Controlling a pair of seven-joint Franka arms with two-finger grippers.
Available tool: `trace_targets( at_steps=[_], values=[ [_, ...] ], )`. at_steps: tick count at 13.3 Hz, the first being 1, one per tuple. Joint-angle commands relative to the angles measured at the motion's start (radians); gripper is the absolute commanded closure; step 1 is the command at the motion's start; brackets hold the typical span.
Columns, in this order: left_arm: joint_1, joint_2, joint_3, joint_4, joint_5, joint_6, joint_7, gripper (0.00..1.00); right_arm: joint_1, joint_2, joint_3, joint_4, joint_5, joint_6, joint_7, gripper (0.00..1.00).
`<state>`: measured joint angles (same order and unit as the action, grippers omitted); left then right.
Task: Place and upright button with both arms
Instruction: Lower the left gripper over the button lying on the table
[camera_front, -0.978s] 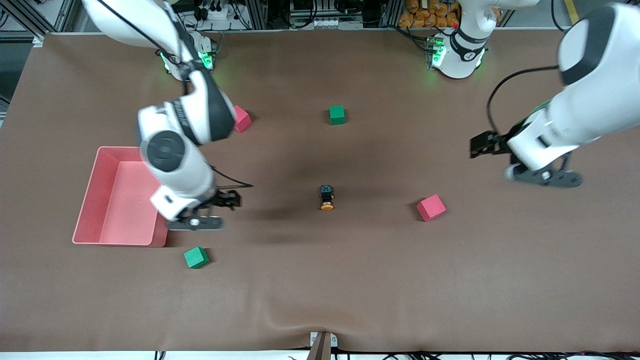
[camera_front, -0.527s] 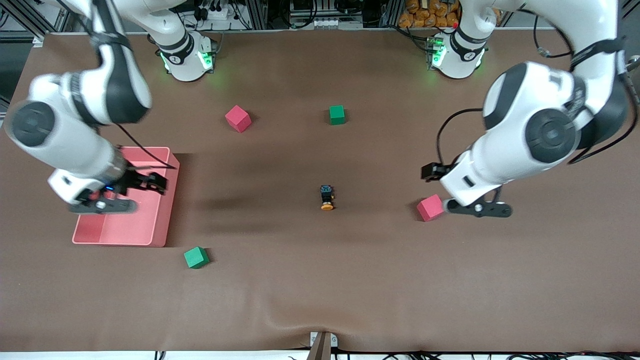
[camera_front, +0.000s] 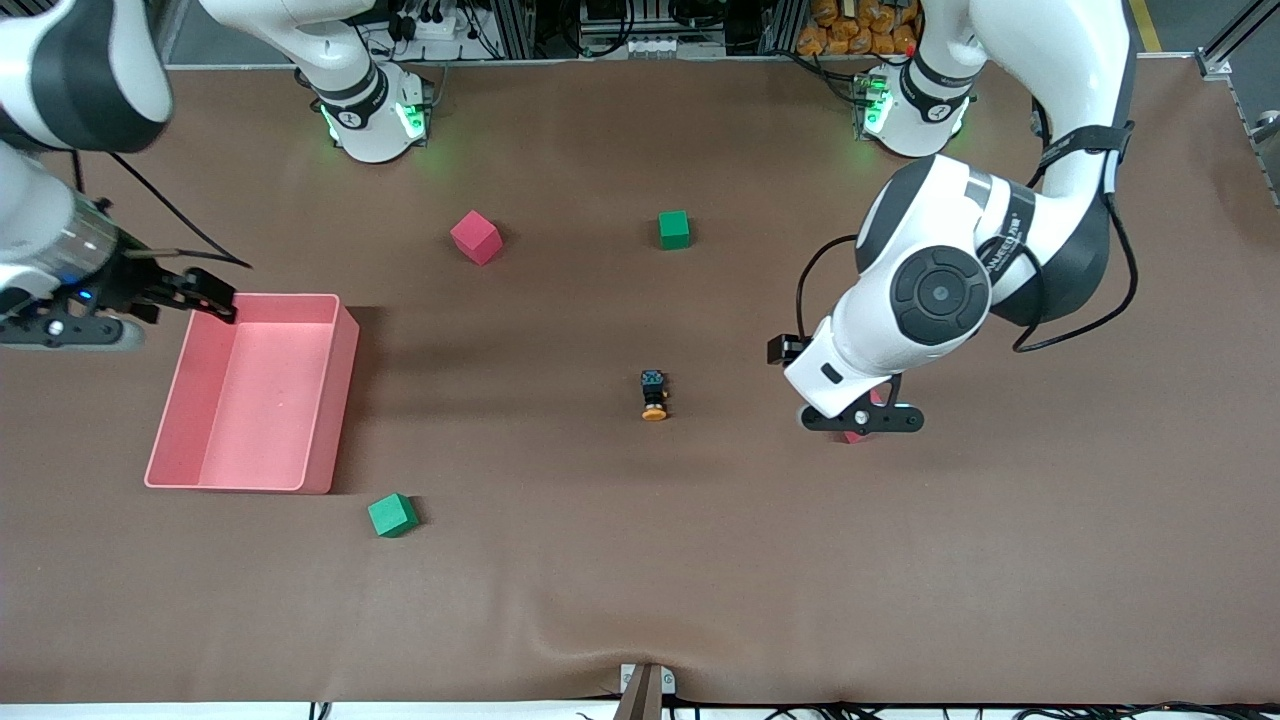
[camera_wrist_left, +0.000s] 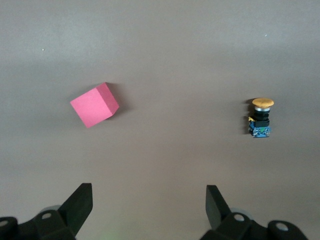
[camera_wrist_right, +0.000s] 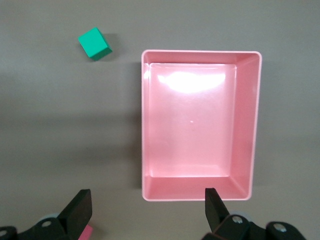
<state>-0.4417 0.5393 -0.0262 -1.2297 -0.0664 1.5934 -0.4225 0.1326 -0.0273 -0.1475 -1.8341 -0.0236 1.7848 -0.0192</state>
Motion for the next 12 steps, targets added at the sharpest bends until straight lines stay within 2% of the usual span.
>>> trace_targets(
  at_steps=[1, 4, 10, 12],
  values=[
    [-0.035, 0.060, 0.031, 0.072, 0.019, 0.031, -0.015, 0.00, -0.079, -0.072, 0.022, -0.037, -0.006, -0.045, -0.089, 0.00],
    [-0.129, 0.100, 0.084, 0.072, 0.017, 0.094, -0.097, 0.00, -0.128, -0.085, 0.020, -0.025, -0.001, -0.081, -0.130, 0.00],
    [-0.173, 0.175, 0.077, 0.068, 0.007, 0.273, -0.170, 0.00, -0.128, -0.069, 0.022, 0.085, 0.010, -0.180, -0.047, 0.00],
    [-0.173, 0.215, 0.062, 0.068, -0.003, 0.354, -0.176, 0.00, -0.130, -0.068, 0.022, 0.110, 0.092, -0.231, 0.048, 0.00]
  ],
)
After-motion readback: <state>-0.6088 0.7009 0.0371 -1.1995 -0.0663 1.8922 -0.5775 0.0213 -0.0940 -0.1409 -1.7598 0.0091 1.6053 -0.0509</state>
